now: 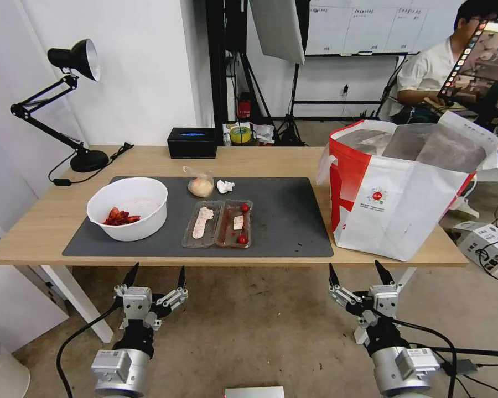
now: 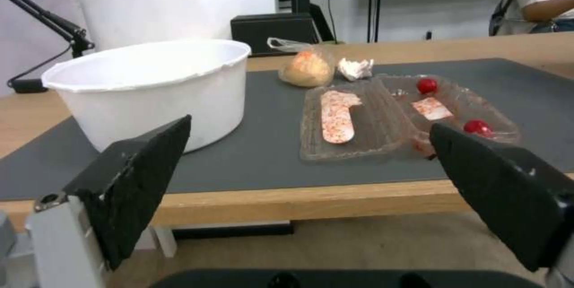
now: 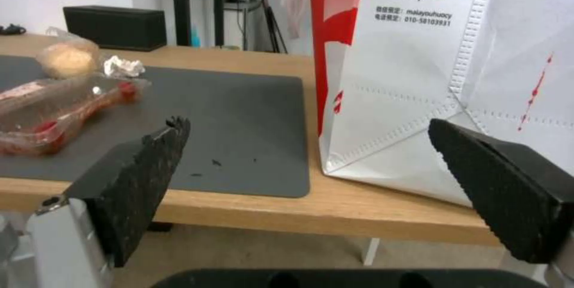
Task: Pick up the trash from the table and place it into the takeout bag.
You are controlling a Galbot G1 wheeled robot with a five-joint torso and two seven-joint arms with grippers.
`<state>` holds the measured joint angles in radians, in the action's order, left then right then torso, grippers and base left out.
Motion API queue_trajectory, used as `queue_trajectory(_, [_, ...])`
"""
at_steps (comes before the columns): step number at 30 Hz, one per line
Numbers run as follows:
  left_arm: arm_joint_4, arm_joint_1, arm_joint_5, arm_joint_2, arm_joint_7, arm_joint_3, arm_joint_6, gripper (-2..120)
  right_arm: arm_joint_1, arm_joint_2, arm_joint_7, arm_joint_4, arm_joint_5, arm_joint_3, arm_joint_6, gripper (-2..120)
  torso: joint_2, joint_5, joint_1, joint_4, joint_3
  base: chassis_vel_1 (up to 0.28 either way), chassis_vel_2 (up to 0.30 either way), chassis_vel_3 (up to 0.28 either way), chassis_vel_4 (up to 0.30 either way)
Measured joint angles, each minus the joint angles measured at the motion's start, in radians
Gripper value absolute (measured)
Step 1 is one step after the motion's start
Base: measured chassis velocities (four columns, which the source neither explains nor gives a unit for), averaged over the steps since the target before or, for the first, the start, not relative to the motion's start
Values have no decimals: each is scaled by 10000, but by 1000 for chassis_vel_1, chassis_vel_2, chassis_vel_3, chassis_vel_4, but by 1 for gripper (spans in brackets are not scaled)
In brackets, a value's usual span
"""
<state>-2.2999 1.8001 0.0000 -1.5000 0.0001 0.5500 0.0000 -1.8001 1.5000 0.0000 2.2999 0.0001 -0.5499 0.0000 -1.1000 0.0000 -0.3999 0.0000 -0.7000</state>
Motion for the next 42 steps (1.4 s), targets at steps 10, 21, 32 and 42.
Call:
queue_trajectory(10, [0, 0, 0, 0, 0, 0, 0, 100, 0, 0, 0, 0, 0, 0, 0, 100, 0, 0, 0, 0, 0, 0, 0, 0, 0])
queue_trajectory(21, [-2, -4, -27, 6, -6, 1, 19, 100, 2, -6, 0, 0, 7, 0, -3, 100, 0, 0, 0, 0, 0, 0, 0, 0, 0])
queue_trajectory(32, [-555, -458, -1802, 607, -911, 284, 1657, 100, 381, -1500, 278, 255, 1400, -395, -926, 100, 1, 3, -1, 0, -1, 0, 0, 0, 0])
queue_trajectory(42, [-1314, -1072, -4148, 1387, -2082, 653, 3751, 100, 1056, -3645, 781, 714, 3714, -1053, -2459, 100, 1, 2, -1, -1, -1, 0, 0, 0, 0])
